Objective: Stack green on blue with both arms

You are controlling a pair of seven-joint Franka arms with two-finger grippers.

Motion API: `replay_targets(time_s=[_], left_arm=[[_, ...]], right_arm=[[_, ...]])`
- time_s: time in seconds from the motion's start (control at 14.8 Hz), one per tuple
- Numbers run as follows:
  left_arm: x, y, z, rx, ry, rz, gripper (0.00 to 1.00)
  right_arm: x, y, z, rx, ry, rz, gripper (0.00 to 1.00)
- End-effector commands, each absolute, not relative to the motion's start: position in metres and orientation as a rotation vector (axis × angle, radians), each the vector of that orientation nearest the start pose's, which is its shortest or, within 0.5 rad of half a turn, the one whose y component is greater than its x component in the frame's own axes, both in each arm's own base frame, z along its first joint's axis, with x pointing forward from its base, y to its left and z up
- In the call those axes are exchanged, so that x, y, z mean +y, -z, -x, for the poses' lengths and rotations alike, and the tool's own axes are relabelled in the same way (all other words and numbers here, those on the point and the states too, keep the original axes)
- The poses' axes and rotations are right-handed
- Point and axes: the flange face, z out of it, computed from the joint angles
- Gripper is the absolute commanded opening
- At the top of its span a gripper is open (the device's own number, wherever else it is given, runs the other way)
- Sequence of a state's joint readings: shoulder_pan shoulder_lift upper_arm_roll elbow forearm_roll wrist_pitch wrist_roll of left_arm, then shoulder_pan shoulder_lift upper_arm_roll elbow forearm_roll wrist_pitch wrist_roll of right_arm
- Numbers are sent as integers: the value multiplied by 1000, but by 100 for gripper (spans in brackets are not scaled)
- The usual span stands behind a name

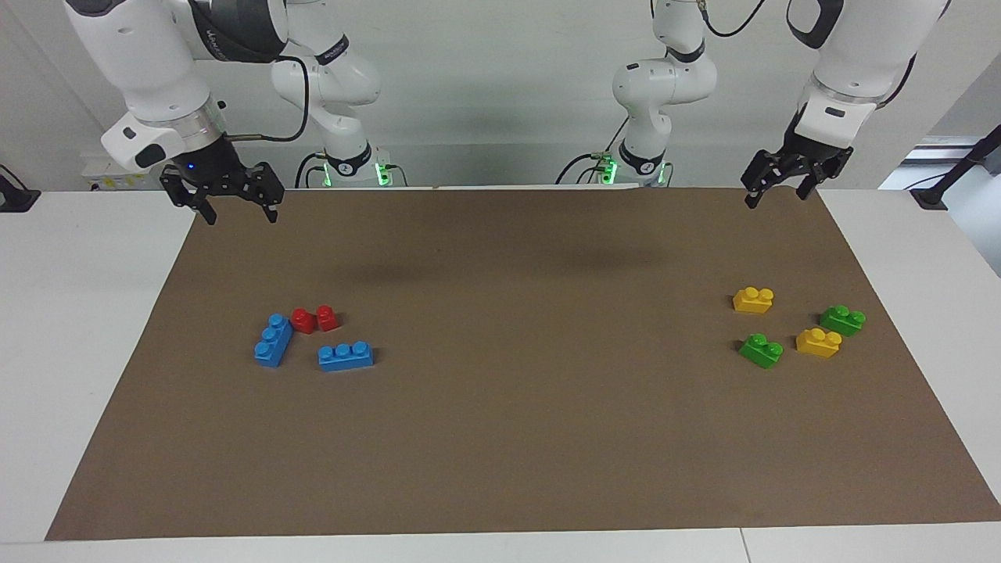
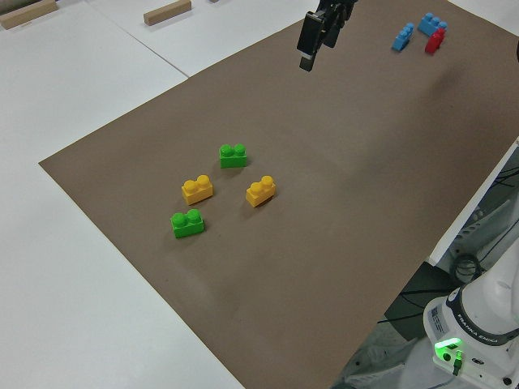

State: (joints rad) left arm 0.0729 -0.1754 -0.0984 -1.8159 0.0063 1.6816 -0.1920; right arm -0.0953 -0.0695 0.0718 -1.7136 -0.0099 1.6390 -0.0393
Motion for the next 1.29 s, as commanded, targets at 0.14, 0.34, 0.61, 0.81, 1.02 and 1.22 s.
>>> replay_targets(time_s=[0.14,0.34,0.61,0.81,1.02,1.22], left_arm=[[-4,-588,-499,-545,121,3080,100],[1,-576,-505,-709,95,3058,100],[16,-555,-518,-928,94,3039,100],[23,-542,-529,-1010,94,3027,100],[30,-519,-542,-1105,72,2996,100],[44,-491,-557,-1167,52,2974,100]], right_arm=[[-15,-602,-535,82,65,3164,100],[-16,-600,-539,440,90,3125,100],[-19,-581,-555,984,90,2976,100],[-14,-564,-566,1380,8,2755,99],[-12,-545,-586,1802,-102,2404,99],[-16,-524,-612,1922,-245,2193,97]])
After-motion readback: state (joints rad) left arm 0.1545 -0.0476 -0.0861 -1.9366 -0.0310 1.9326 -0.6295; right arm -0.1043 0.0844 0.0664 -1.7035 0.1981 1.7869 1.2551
